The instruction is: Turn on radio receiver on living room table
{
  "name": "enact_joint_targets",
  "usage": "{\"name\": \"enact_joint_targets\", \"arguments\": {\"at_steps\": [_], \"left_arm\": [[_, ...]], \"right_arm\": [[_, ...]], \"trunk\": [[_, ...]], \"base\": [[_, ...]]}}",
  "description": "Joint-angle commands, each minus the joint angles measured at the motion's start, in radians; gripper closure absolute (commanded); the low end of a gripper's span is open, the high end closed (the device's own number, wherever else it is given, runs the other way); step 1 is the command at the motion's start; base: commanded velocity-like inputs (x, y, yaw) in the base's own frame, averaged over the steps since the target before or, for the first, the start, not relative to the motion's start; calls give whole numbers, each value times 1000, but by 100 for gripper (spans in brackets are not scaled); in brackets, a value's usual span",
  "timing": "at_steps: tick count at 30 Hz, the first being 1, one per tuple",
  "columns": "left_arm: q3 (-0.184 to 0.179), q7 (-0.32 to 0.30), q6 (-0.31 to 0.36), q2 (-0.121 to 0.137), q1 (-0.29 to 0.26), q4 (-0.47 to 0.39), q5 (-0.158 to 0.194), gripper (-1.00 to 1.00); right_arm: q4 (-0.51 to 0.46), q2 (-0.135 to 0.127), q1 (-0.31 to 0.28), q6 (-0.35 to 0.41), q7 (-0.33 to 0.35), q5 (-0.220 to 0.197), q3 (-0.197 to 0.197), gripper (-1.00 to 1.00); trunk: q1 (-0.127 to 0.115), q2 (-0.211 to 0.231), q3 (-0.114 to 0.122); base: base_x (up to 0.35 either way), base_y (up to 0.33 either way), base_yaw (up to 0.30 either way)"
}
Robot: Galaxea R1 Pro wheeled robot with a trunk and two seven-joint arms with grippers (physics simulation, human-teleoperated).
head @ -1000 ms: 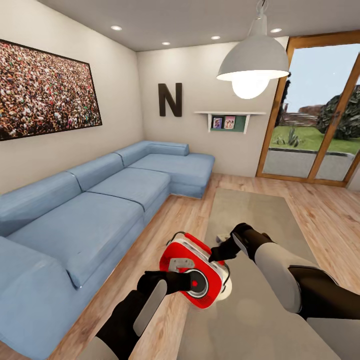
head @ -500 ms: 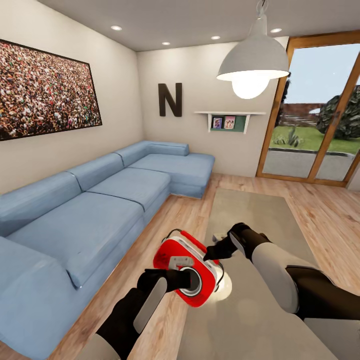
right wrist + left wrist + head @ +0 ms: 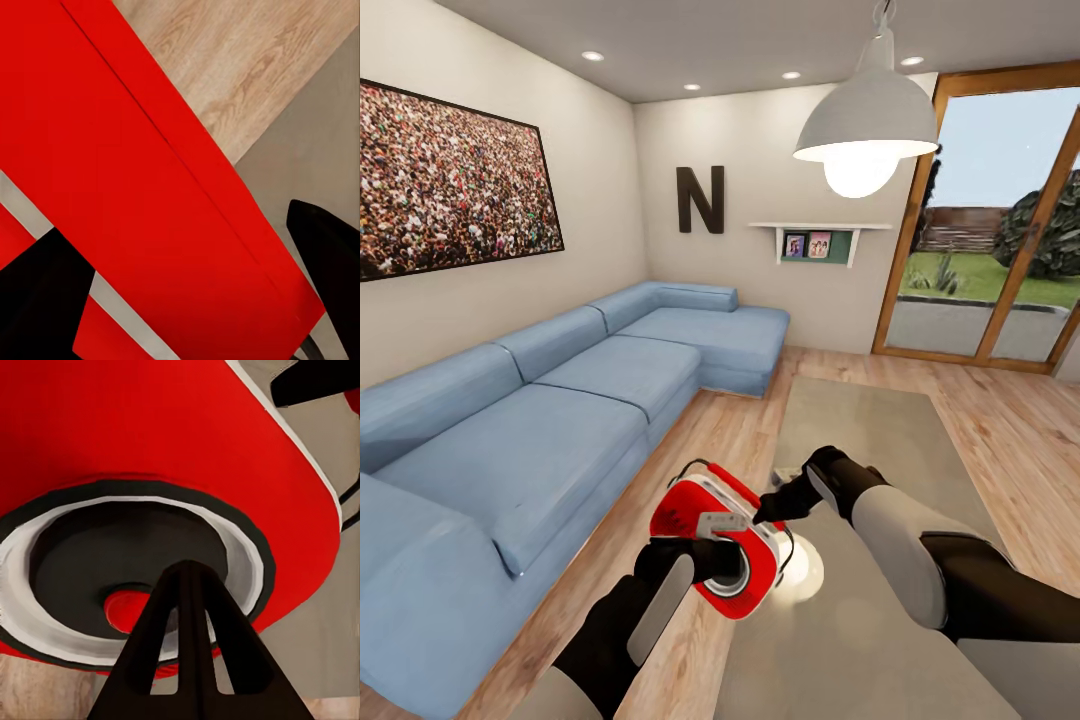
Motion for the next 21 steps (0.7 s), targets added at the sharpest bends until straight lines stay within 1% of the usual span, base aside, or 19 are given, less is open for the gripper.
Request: {"name": "enact_joint_targets", "arguments": {"at_steps": [1,2,3,6,15,21], "left_arm": [[1,1,0,0,0,2,-1,100],[1,3,0,0,0,2,-2,100],[1,5,0,0,0,3,-3,100],[2,19,0,0,0,4,-4,100],[7,32,1,0,0,14,-6,100],[6,32,3,0,0,15,-6,100]], "right_arm": [[-1,0,0,3,17,-15,-14,100],[-1,0,0,4,49,-15,-14,100],[-1,-1,0,4,66,-15,-13,100],[-1,-5,0,5,88,-15,-13,100],[-4,-9,-1,5,97,-12,-14,100],[-30,-12,-1,5,97,-12,-14,100]], "trunk": [[0,0,0],[0,0,0],[0,0,0],[0,0,0],[0,0,0],[0,0,0]], "base": [[0,0,0],[0,0,0],[0,0,0],[0,0,0],[0,0,0],[0,0,0]]}}
